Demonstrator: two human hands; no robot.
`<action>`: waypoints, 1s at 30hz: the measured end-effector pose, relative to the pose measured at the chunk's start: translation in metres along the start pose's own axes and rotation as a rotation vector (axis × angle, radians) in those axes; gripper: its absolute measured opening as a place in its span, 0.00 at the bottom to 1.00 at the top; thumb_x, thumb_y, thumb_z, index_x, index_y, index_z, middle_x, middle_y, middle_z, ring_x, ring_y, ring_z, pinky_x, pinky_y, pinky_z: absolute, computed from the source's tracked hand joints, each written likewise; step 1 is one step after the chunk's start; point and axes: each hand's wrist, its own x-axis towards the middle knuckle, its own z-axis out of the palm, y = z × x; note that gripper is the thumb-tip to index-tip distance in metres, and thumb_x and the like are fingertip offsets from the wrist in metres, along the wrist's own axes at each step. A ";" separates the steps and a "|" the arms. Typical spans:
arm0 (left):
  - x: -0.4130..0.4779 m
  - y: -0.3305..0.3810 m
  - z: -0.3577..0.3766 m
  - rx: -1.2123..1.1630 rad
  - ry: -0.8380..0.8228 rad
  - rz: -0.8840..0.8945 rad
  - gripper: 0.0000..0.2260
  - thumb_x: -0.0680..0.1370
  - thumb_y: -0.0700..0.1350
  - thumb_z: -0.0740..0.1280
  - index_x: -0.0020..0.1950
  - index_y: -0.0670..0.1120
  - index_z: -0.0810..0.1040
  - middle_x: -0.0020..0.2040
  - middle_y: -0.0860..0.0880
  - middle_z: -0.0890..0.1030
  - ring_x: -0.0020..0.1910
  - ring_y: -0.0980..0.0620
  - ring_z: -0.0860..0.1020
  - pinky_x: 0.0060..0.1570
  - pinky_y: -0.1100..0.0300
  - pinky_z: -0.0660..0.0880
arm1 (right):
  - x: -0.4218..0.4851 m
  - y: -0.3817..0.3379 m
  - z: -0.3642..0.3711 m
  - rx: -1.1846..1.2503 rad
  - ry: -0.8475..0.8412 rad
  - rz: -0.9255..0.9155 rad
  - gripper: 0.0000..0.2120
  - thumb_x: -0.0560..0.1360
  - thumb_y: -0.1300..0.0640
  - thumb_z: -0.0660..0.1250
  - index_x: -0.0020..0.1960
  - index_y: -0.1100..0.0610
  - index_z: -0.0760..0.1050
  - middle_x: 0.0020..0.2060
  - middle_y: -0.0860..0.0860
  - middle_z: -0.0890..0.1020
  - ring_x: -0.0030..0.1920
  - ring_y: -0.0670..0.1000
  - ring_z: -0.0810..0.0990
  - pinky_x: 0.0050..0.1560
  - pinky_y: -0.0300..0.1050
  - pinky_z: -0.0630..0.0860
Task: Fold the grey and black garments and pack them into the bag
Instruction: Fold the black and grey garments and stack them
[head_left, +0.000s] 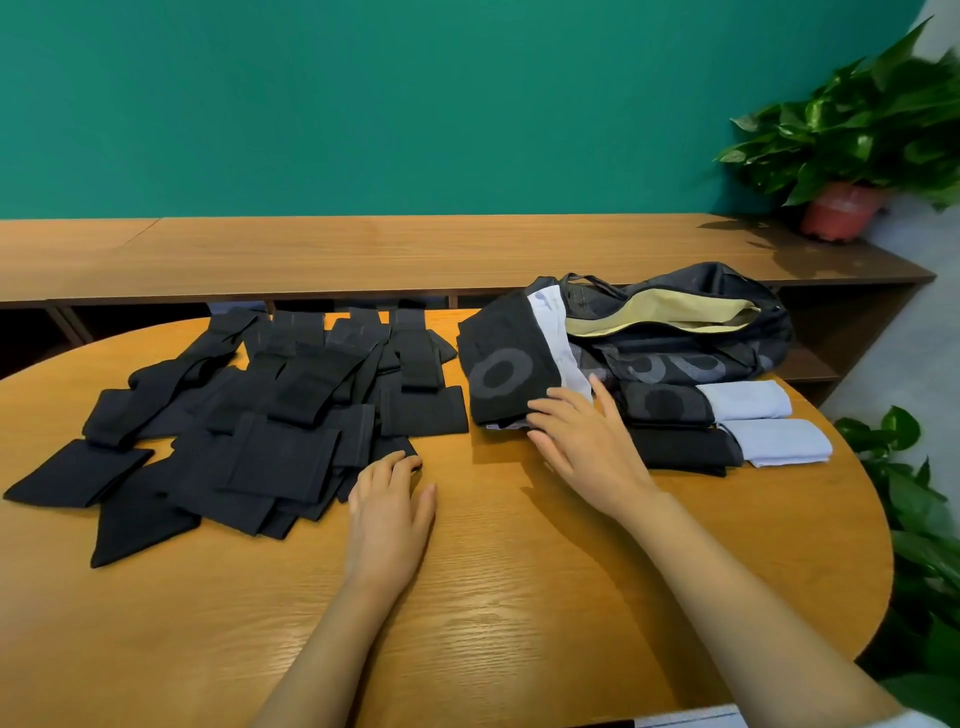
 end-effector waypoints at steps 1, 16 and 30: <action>0.000 0.000 0.000 -0.007 -0.005 0.010 0.22 0.80 0.54 0.63 0.71 0.49 0.69 0.70 0.52 0.69 0.71 0.54 0.63 0.71 0.52 0.60 | -0.008 -0.008 -0.001 0.029 0.005 -0.013 0.22 0.81 0.44 0.50 0.61 0.49 0.80 0.61 0.45 0.80 0.68 0.46 0.71 0.76 0.52 0.43; -0.049 0.027 -0.006 0.128 0.019 0.367 0.12 0.71 0.41 0.74 0.51 0.52 0.82 0.45 0.58 0.81 0.48 0.54 0.77 0.56 0.56 0.67 | -0.098 -0.061 -0.014 0.340 -0.176 0.153 0.26 0.76 0.42 0.67 0.71 0.43 0.64 0.60 0.32 0.70 0.62 0.30 0.57 0.74 0.35 0.43; -0.078 0.014 -0.011 -0.180 -0.001 0.089 0.05 0.76 0.43 0.70 0.51 0.51 0.81 0.49 0.59 0.80 0.51 0.59 0.73 0.52 0.58 0.65 | -0.114 -0.068 0.002 0.379 0.031 0.320 0.09 0.77 0.56 0.69 0.56 0.47 0.80 0.50 0.39 0.79 0.54 0.39 0.72 0.68 0.48 0.64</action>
